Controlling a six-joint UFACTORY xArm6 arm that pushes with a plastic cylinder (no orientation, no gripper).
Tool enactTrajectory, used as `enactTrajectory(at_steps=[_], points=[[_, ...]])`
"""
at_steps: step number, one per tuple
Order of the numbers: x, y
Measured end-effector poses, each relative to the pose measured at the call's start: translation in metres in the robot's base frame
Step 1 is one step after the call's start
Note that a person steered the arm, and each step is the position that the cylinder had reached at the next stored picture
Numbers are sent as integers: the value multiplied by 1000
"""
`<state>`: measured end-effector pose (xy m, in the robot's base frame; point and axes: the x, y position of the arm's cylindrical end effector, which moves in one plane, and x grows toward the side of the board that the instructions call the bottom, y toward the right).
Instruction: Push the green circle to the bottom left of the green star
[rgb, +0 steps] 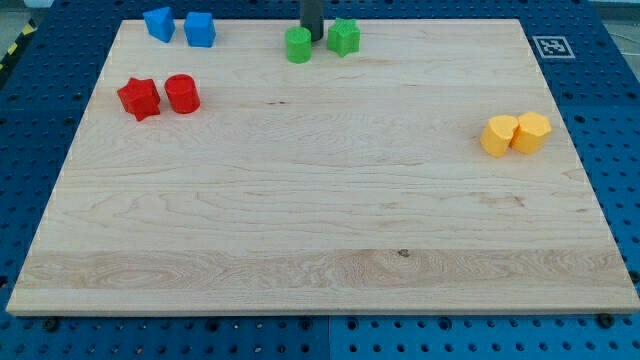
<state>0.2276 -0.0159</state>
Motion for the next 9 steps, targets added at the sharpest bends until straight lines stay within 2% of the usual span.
enactTrajectory(at_steps=[1,3,4,6,8,9], points=[[16,-6],[13,-80],[14,-83],[26,-41],[27,-38],[44,-32]])
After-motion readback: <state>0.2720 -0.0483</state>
